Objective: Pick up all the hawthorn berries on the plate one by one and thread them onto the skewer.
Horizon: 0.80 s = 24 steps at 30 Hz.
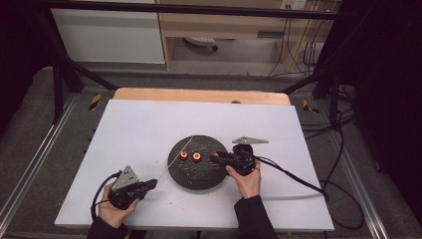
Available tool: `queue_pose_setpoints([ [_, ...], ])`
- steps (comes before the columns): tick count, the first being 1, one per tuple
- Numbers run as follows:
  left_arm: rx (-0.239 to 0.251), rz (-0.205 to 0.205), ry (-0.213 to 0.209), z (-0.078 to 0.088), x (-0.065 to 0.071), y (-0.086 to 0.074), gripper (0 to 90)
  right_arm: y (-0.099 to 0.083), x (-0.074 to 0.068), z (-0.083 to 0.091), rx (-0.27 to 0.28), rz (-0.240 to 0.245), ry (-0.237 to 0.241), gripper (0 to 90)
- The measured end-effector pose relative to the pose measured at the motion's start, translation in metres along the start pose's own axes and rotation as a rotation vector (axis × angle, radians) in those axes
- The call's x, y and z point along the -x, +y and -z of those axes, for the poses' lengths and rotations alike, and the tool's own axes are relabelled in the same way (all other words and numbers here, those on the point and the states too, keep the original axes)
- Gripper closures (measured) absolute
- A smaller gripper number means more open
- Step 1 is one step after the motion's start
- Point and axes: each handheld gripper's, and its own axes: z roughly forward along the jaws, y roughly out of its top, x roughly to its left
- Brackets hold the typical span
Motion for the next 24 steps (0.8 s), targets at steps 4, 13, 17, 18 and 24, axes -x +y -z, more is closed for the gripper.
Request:
queue_pose_setpoints([
  [4, -0.004, -0.004, -0.003, -0.002, 0.003, 0.0, 88.2, -0.009, 0.0, -0.001, 0.057, -0.038, 0.021, 62.4],
  [13, 0.003, 0.01, -0.002, -0.007, 0.009, 0.001, 88.3, -0.022, -0.001, -0.007, 0.209, -0.11, 0.039, 62.5],
  [17, 0.008, 0.014, 0.0, -0.009, 0.011, 0.002, 88.3, -0.025, -0.002, -0.006, 0.261, -0.134, 0.042, 62.5],
  [18, 0.009, 0.012, -0.001, -0.009, 0.011, 0.002, 88.3, -0.025, -0.002, -0.005, 0.266, -0.136, 0.048, 62.5],
  [24, 0.029, 0.014, -0.003, -0.009, 0.013, 0.003, 88.3, -0.025, -0.004, -0.006, 0.322, -0.161, 0.053, 62.5],
])
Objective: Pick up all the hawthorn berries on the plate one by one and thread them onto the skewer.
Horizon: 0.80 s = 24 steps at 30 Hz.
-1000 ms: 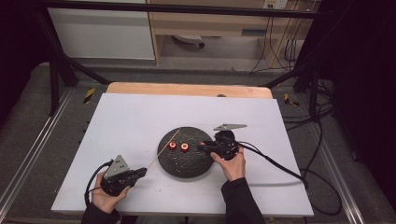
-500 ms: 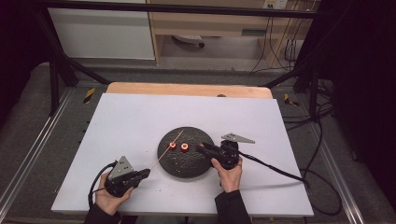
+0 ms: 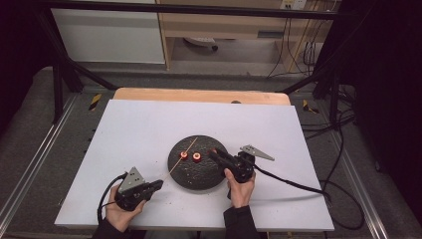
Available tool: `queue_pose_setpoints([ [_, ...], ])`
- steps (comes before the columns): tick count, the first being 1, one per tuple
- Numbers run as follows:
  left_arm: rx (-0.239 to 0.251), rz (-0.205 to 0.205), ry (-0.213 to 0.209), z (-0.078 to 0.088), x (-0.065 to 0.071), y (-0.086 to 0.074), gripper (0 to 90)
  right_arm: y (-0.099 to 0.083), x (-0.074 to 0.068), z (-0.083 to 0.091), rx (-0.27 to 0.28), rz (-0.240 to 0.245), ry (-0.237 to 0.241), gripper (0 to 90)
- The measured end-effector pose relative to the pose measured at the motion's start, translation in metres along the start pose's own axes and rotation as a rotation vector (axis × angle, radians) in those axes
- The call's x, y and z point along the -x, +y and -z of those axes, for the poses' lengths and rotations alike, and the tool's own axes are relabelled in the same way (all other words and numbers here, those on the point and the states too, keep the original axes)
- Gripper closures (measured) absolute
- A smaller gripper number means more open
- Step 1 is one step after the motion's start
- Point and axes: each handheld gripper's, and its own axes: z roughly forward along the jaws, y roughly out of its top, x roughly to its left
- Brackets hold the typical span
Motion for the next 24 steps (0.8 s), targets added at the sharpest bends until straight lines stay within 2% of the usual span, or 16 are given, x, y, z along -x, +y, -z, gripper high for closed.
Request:
queue_pose_setpoints([
  [11, 0.009, -0.008, 0.003, -0.004, 0.01, 0.008, 88.3, 0.013, -0.001, 0.003, 0.092, -0.04, 0.018, 62.5],
  [17, 0.015, -0.01, 0.0, -0.008, 0.017, 0.013, 88.3, 0.029, 0.001, 0.005, 0.157, -0.068, 0.031, 62.6],
  [24, 0.019, -0.011, -0.011, -0.012, 0.023, 0.017, 88.3, 0.038, 0.004, 0.004, 0.204, -0.077, 0.04, 62.5],
])
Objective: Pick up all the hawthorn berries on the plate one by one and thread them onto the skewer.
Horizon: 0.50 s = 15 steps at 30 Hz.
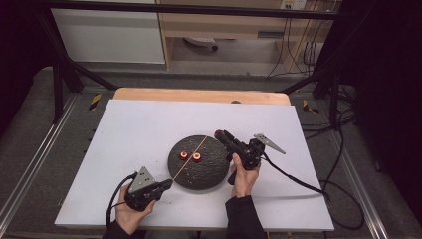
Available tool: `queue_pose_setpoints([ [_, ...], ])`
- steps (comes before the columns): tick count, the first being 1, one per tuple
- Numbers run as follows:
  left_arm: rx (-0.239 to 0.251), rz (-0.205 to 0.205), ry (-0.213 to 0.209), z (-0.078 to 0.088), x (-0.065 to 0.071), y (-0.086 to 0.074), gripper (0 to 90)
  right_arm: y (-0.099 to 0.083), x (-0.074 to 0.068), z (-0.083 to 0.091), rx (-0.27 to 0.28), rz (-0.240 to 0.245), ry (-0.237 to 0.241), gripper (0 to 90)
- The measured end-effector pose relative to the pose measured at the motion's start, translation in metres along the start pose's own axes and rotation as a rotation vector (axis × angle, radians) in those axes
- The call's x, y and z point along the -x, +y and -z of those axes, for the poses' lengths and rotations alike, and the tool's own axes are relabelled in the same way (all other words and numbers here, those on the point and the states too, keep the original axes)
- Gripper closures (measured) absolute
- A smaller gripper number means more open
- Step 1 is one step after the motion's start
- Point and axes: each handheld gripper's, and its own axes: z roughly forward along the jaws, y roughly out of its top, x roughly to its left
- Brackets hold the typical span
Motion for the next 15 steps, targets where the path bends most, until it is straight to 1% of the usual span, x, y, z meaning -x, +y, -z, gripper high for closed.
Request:
queue_pose_setpoints([
  [2, -0.001, 0.0, -0.004, -0.002, 0.002, 0.001, 88.3, 0.001, 0.0, -0.001, 0.007, -0.001, 0.003, 62.5],
  [9, 0.011, 0.0, -0.014, -0.007, 0.009, 0.007, 88.3, 0.001, 0.002, -0.004, 0.077, 0.005, 0.017, 62.6],
  [15, 0.016, -0.002, -0.017, -0.01, 0.013, 0.01, 88.3, -0.001, 0.002, -0.005, 0.09, -0.002, 0.026, 62.5],
])
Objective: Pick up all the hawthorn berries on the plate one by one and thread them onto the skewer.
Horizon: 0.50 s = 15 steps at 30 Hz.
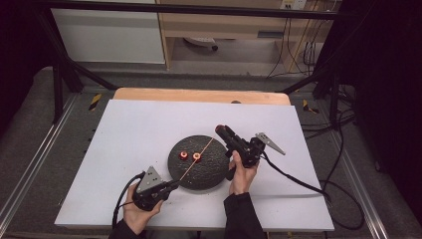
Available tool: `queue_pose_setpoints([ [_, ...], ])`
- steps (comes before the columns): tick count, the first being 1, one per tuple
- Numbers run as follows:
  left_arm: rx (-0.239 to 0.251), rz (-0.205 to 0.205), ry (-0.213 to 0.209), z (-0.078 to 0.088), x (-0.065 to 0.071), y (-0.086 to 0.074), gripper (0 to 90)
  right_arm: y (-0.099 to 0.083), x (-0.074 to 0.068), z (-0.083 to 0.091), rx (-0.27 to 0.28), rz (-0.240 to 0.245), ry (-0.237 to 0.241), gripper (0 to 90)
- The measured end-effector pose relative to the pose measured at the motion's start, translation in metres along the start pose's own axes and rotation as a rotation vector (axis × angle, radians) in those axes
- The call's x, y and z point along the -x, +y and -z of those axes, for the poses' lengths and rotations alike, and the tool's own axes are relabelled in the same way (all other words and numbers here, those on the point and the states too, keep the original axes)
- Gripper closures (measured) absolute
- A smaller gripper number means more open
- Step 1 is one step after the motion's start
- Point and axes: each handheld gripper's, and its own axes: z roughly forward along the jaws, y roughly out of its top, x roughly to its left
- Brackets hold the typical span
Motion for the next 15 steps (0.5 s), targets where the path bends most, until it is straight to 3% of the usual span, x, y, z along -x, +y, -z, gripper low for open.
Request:
queue_pose_setpoints([
  [15, 0.022, 0.01, -0.003, -0.0051, 0.0054, 0.0057, 88.3, -0.0026, -0.0014, 0.0009, 0.012, -0.006, 0.02, 62.6],
])
